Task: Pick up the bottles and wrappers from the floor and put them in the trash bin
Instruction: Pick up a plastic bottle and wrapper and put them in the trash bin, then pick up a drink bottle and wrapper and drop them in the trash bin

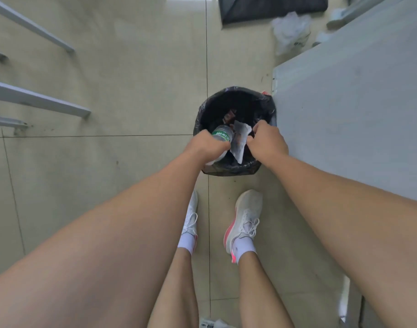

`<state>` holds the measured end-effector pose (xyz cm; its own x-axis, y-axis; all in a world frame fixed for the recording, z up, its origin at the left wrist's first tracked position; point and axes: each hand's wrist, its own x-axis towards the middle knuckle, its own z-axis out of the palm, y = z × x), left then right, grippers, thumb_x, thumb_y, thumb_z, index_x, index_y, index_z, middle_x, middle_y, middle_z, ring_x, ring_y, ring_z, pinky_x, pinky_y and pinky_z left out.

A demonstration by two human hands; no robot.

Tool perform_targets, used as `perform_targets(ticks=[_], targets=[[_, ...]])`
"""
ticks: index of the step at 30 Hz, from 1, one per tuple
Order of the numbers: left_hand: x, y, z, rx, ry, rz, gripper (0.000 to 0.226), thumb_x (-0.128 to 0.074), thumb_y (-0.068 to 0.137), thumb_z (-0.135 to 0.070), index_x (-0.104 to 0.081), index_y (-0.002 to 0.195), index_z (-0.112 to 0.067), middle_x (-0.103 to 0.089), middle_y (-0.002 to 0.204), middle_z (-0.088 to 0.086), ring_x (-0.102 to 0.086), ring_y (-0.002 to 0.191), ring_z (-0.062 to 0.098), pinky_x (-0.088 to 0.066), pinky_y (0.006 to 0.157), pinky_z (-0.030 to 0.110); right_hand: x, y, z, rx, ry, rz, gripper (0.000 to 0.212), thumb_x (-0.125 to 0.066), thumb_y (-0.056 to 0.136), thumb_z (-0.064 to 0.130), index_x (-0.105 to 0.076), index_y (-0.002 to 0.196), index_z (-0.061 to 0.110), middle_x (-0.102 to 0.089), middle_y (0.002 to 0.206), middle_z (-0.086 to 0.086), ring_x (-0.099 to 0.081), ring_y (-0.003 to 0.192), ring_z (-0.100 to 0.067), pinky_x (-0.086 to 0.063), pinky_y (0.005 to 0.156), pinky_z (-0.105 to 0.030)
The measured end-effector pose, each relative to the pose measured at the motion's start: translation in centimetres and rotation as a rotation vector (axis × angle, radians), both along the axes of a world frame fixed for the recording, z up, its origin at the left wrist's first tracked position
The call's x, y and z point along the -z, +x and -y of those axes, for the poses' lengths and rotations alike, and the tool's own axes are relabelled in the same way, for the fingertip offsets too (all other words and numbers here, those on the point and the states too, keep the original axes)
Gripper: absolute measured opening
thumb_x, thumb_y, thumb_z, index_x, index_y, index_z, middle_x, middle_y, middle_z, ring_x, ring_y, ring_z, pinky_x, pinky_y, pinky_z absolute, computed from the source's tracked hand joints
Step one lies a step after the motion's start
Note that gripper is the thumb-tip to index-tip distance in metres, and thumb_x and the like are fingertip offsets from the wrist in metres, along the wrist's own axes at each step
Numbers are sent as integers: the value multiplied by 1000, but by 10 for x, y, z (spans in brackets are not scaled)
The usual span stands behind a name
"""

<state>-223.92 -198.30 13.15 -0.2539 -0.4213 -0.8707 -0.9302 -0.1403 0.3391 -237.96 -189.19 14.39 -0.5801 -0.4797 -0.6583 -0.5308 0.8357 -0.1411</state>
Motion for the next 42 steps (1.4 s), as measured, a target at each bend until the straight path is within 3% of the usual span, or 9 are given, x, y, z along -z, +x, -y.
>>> perform_targets(ticks=[3,5,7,12,17,24,29,35,42], targets=[[5,-3,0,22,-14,-32,43,-63,81,-44,-62,111,-14,-67,101,8,-60,77,19,-49,61,29,-6,1,2,-20,-2,5,31,-55,103,29,-53,129,15,-64,112,-7,-58,89,-27,-39,63,-31],[1,-2,-1,13,-11,-65,46,-60,84,-40,-62,121,-14,-68,114,9,-65,92,26,-59,81,38,-16,3,6,-60,-1,-1,32,-55,103,29,-51,131,16,-63,113,-7,-54,85,-24,-35,57,-29],[-11,1,0,31,-28,-74,51,-60,89,-35,-56,135,-13,-64,128,11,-65,108,31,-57,95,42,-32,7,15,-96,0,-12,33,-57,101,27,-51,133,18,-63,120,-7,-54,88,-25,-35,62,-30],[-73,25,8,250,-175,-70,54,-59,89,-30,-48,140,-15,-61,134,13,-62,117,35,-54,97,48,-90,13,41,-184,-29,-1,33,-59,96,19,-52,128,20,-64,118,-4,-56,84,-24,-34,58,-30],[-187,77,12,269,-320,-6,69,-56,90,-21,-28,153,-11,-45,142,14,-50,128,37,-48,99,49,-206,45,85,-402,-99,2,44,-57,90,17,-51,133,17,-59,128,-8,-58,114,-34,-46,74,-39],[-388,167,-21,0,-555,187,78,-62,87,-23,-27,155,-10,-43,142,14,-49,126,36,-45,101,49,-419,126,118,-841,-262,-20,50,-63,91,17,-45,136,10,-51,131,-17,-50,121,-38,-48,96,-47],[-504,234,-95,-403,-663,313,80,-62,87,-27,-27,157,-11,-41,147,12,-46,131,34,-42,104,45,-531,198,88,-1169,-332,4,52,-63,88,18,-46,136,8,-48,132,-18,-47,124,-39,-50,97,-51],[-581,334,-208,-669,-654,482,81,-59,91,-28,-19,159,-10,-32,154,12,-41,135,34,-41,108,44,-602,306,33,-1494,-416,1,53,-63,87,14,-44,137,8,-47,133,-18,-44,126,-40,-51,94,-49],[-611,456,-388,-1092,-614,626,81,-59,91,-26,-19,159,-8,-25,160,13,-38,139,35,-43,107,45,-629,480,-90,-1878,-425,41,55,-65,87,14,-44,138,10,-48,132,-17,-46,124,-39,-47,92,-45]])
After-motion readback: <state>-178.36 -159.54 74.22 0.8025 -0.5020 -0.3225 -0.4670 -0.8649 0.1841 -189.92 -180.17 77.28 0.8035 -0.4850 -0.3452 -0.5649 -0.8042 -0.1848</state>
